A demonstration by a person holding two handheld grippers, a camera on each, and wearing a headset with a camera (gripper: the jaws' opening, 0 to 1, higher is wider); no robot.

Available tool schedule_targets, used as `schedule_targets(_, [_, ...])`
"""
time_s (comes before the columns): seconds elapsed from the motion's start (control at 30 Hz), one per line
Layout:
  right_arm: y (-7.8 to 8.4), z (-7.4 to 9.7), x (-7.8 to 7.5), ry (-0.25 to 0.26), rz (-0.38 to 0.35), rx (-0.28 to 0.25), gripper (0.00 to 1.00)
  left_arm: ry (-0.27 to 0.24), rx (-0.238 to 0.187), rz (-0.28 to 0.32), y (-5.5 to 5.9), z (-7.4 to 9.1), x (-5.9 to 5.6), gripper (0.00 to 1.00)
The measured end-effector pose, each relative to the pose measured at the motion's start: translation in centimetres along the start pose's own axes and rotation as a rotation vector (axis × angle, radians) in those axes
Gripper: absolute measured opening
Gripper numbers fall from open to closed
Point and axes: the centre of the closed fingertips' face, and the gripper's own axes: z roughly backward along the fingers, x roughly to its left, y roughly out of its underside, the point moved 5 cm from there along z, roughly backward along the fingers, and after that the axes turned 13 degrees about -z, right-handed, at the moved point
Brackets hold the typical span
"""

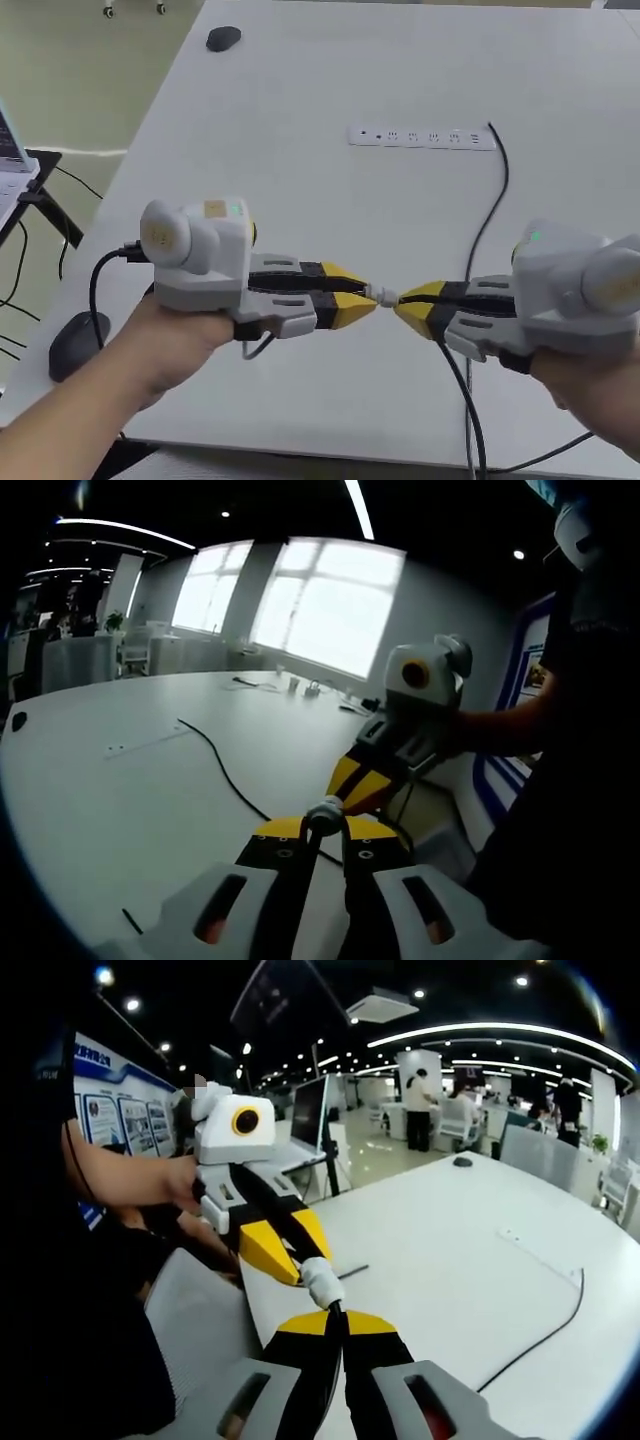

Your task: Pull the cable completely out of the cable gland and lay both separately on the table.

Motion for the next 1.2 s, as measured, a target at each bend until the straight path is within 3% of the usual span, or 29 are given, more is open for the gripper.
schedule_targets(0.17, [-0.1,0.2,0.1,-0.003,-0.005,-0.005,0.00,0.000,-0.008,0.003,-0.2,0.0,-0.1,0.13])
schedule_targets(0.33, [-0.2,0.4,0.8,-0.006,0.087,0.004,0.00,0.019,-0.018,-0.016,-0.3,0.2,-0.5,0.14])
schedule_targets(0.9, [-0.4,0.9,1.3,-0.044,0.149,-0.007,0.00,0.020,-0.048,-0.067,-0.3,0.2,-0.6,0.15])
schedule_targets(1.2, [-0.6,1.2,1.7,-0.085,0.195,-0.015,0.00,0.058,-0.067,-0.071,-0.5,0.4,-0.9,0.16])
